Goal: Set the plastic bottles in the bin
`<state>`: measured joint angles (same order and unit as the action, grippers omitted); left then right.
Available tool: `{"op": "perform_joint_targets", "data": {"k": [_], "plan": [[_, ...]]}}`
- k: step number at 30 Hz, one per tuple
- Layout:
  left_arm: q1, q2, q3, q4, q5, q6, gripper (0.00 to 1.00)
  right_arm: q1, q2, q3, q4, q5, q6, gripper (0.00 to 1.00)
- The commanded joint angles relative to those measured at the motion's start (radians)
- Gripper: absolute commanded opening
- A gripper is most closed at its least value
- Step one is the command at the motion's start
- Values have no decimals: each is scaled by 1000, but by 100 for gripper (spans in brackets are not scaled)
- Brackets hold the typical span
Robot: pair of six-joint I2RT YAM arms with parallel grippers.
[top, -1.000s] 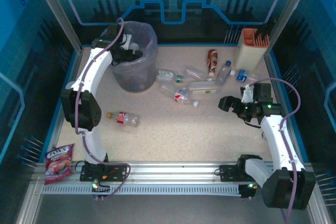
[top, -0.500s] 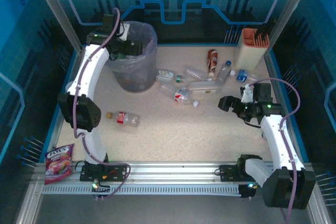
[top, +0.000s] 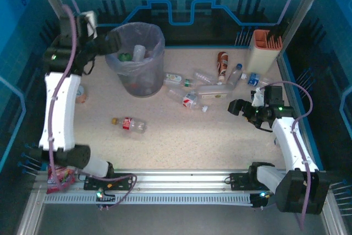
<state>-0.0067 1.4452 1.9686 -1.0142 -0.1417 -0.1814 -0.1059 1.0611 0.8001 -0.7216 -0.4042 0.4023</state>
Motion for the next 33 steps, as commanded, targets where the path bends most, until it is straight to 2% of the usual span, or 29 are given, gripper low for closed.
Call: {"op": "perform_joint_targets", "data": {"k": [1, 5, 8, 11, 14, 17, 24, 33], "plan": [[86, -169, -225, -15, 23, -154, 99, 2, 12, 17, 13, -22, -8, 100], [180, -334, -502, 32, 162, -286, 99, 4, 24, 15, 15, -31, -14, 100], [212, -432, -752, 154, 274, -422, 99, 6, 25, 17, 14, -34, -19, 100], [200, -506, -1014, 346, 373, -641, 99, 9, 20, 12, 12, -25, -19, 100], [126, -543, -1219, 500, 334, -814, 99, 11, 16, -1, 13, -16, -11, 100], [54, -500, -1291, 529, 257, -901, 99, 13, 10, -11, 14, -15, -1, 100], [-88, -359, -1405, 639, 152, -1124, 99, 17, -4, -23, 10, 12, 5, 100], [-101, -218, -1441, 737, 136, -1225, 98, 17, -11, -24, 0, 28, -3, 100]]}}
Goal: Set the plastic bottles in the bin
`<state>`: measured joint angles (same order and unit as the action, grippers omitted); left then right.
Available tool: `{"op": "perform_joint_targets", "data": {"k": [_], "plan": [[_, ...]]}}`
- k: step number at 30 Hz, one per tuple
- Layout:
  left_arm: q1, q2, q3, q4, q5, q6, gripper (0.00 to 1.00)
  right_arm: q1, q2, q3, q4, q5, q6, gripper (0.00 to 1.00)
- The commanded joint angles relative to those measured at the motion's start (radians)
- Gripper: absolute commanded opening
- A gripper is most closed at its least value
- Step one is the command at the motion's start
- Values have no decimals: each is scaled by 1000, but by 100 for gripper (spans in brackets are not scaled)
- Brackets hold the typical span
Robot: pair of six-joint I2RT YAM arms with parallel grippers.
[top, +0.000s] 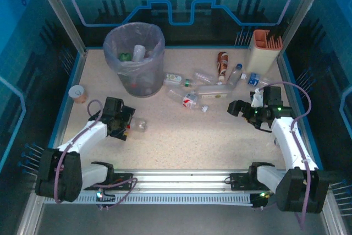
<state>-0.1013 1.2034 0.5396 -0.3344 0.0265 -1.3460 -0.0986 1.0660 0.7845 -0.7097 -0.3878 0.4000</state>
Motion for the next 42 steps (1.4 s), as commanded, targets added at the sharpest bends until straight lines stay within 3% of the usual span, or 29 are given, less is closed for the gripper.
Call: {"op": "perform_joint_targets", "data": {"k": [1, 18, 31, 37, 42], "plan": [[-7, 31, -12, 58, -34, -65, 97, 10, -17, -10, -10, 14, -1, 100], [-17, 17, -32, 18, -14, -54, 65, 10, -5, -11, 8, 33, 18, 100], [-16, -109, 53, -155, -106, 25, 59, 16, 56, 10, 49, 20, 25, 100], [-15, -165, 134, -261, -189, 84, 51, 16, 63, 9, 75, 33, 36, 100], [-12, -242, 265, -352, -298, 242, 41, 16, 51, 10, 110, 41, 57, 100]]}}
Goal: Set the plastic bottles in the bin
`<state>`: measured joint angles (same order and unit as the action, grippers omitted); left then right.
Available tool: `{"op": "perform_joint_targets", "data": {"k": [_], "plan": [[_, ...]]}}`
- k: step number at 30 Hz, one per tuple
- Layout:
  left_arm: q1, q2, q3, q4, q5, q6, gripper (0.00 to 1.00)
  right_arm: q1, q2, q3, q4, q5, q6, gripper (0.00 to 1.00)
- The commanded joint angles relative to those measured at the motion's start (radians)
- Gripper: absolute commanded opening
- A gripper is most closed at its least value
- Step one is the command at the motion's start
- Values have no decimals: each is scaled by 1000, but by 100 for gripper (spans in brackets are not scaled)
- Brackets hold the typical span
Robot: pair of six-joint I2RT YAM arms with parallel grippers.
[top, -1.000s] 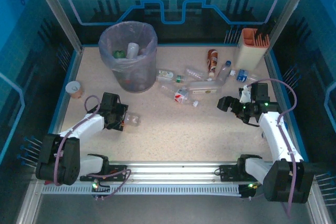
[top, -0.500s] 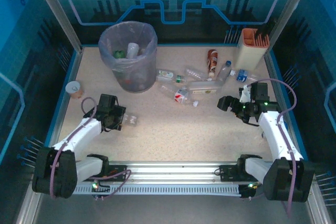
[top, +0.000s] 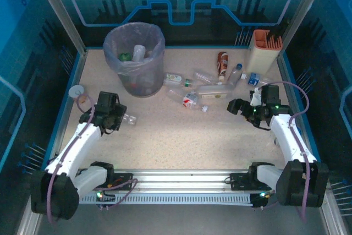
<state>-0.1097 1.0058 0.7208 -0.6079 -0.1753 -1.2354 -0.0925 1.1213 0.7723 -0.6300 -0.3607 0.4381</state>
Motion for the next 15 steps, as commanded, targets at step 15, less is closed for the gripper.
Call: {"op": "perform_joint_targets", "data": {"k": [15], "plan": [[-2, 270, 1081, -295, -225, 815, 30, -38, -8, 17, 95, -108, 76, 100]]}}
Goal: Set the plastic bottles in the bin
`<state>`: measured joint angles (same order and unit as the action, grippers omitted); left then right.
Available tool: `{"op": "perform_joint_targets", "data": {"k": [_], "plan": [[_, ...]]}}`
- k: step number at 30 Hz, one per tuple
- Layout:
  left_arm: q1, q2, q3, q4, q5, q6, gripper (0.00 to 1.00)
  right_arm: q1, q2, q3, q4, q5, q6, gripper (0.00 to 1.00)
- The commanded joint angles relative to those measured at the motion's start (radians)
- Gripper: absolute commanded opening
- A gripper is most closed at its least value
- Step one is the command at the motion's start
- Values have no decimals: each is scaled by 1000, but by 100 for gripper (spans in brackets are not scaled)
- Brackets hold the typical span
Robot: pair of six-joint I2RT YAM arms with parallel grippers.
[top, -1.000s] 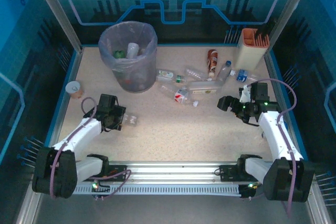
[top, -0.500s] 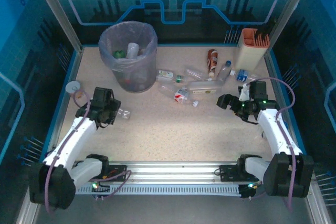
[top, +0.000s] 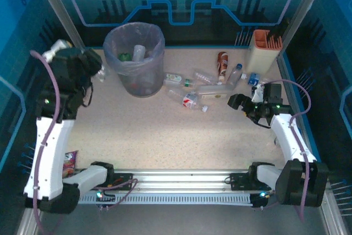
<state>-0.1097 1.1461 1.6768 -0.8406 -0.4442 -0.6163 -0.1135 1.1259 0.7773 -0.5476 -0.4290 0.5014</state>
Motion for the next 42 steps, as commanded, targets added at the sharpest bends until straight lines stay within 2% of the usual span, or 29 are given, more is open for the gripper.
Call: {"op": "perform_joint_targets", "data": {"k": [1, 4, 7, 12, 15, 24, 27, 32, 36, 38, 42], "plan": [[-4, 189, 195, -82, 74, 212, 27, -17, -15, 9, 12, -43, 13, 100], [-3, 325, 329, -79, 160, 268, 22, -17, -34, -10, 5, -41, 11, 100], [-4, 455, 430, -66, 278, 376, 22, -18, -46, -23, 2, -35, 0, 100], [-3, 724, 734, -232, 362, 486, 21, -18, -43, 11, -58, -29, -50, 100], [-5, 828, 814, -282, 404, 491, 20, -18, -54, 10, -51, -16, -46, 100], [-33, 960, 790, -293, 484, 572, 13, -20, -34, -2, -40, -8, -42, 100], [-48, 995, 776, -320, 479, 609, 13, -23, -31, -8, -28, 10, 8, 100], [-50, 1029, 718, -318, 511, 634, 11, -23, -20, -9, 33, -29, 87, 100], [-53, 1062, 700, -334, 528, 636, 11, -23, -12, 7, 51, -37, 102, 100], [-53, 1060, 653, -327, 536, 634, 17, -23, -9, 21, 43, -30, 90, 100], [-53, 1015, 523, -254, 527, 614, 41, -31, 2, 81, 0, 22, 48, 100]]}}
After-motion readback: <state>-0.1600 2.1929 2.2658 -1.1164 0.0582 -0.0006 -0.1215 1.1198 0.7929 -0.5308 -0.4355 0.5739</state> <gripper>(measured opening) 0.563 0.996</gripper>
